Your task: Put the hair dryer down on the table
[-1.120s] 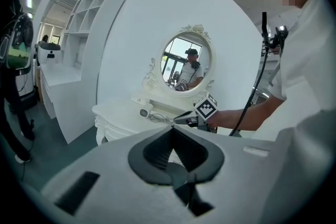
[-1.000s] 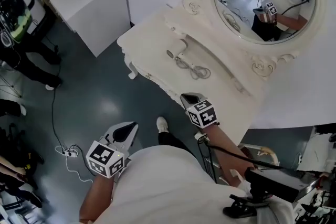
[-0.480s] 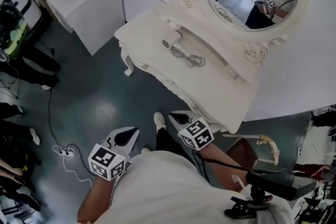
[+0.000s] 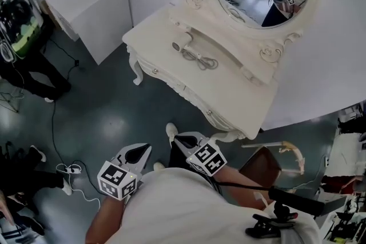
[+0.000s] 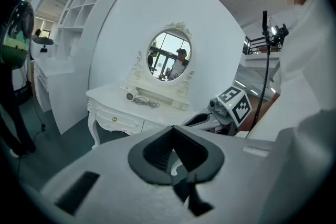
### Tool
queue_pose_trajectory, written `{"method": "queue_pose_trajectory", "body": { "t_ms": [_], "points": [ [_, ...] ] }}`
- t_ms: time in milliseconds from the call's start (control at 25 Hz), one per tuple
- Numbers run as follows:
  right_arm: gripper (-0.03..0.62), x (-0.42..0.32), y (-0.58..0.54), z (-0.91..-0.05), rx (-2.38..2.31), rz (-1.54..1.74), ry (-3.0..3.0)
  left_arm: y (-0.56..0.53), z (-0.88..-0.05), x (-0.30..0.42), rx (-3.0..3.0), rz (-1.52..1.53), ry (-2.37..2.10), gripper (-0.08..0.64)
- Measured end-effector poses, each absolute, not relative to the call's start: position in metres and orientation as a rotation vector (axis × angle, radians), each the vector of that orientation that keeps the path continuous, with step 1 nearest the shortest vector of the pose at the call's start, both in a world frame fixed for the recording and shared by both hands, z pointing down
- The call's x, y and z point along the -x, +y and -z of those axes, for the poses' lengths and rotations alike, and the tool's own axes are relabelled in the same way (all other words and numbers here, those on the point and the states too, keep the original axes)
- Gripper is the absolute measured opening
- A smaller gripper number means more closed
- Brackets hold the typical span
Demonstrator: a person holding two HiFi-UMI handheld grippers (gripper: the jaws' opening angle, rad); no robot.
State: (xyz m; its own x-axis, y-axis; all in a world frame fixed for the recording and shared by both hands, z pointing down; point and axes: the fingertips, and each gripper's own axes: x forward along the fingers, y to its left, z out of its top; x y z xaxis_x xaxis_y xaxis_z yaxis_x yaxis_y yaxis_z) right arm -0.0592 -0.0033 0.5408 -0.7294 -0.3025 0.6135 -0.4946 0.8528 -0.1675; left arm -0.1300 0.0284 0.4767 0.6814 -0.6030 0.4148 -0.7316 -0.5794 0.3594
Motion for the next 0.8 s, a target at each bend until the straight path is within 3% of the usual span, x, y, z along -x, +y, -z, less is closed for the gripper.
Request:
{"method": "queue_pose_trajectory", "body": {
  "t_ms": [800],
  "points": [
    [-0.002, 0.065, 0.014, -0.527, -0.522, -0.361, -2.465, 0.034, -0.479, 0.127, -2.382, -0.366, -1.06, 0.002]
  ]
}}
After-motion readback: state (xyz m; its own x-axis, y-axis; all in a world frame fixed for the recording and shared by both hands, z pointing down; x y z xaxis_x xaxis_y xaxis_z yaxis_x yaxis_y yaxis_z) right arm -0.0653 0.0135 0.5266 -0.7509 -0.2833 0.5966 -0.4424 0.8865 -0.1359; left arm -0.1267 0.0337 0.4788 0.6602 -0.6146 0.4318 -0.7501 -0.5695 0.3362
